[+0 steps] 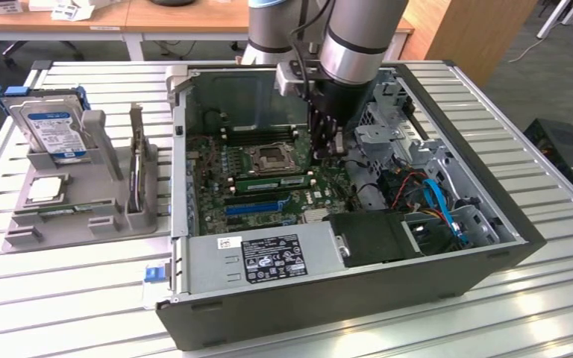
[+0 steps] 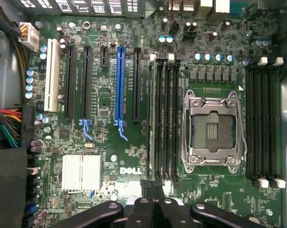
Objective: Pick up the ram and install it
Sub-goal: 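Press down the ram until it locks into place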
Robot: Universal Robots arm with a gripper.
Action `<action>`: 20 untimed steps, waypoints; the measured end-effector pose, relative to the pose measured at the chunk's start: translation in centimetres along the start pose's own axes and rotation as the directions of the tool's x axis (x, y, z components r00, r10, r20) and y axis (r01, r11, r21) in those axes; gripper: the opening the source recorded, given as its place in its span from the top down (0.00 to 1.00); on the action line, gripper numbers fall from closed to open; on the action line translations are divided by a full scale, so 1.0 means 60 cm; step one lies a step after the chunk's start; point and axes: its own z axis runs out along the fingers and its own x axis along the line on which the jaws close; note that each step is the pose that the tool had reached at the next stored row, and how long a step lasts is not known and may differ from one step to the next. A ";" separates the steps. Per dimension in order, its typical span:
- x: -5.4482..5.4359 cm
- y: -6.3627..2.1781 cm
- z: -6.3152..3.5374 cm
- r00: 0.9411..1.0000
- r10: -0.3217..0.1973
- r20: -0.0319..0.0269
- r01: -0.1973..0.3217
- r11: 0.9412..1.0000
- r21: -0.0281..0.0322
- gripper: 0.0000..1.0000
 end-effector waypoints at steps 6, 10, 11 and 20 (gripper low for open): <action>0.000 -0.001 0.011 1.000 0.000 0.000 0.000 1.000 0.000 0.89; 0.001 -0.001 0.018 1.000 0.000 0.000 0.000 1.000 0.000 0.89; 0.001 -0.001 0.019 1.000 0.000 0.000 0.000 1.000 0.000 0.89; 0.001 -0.002 0.034 1.000 0.000 0.000 0.000 1.000 0.000 0.89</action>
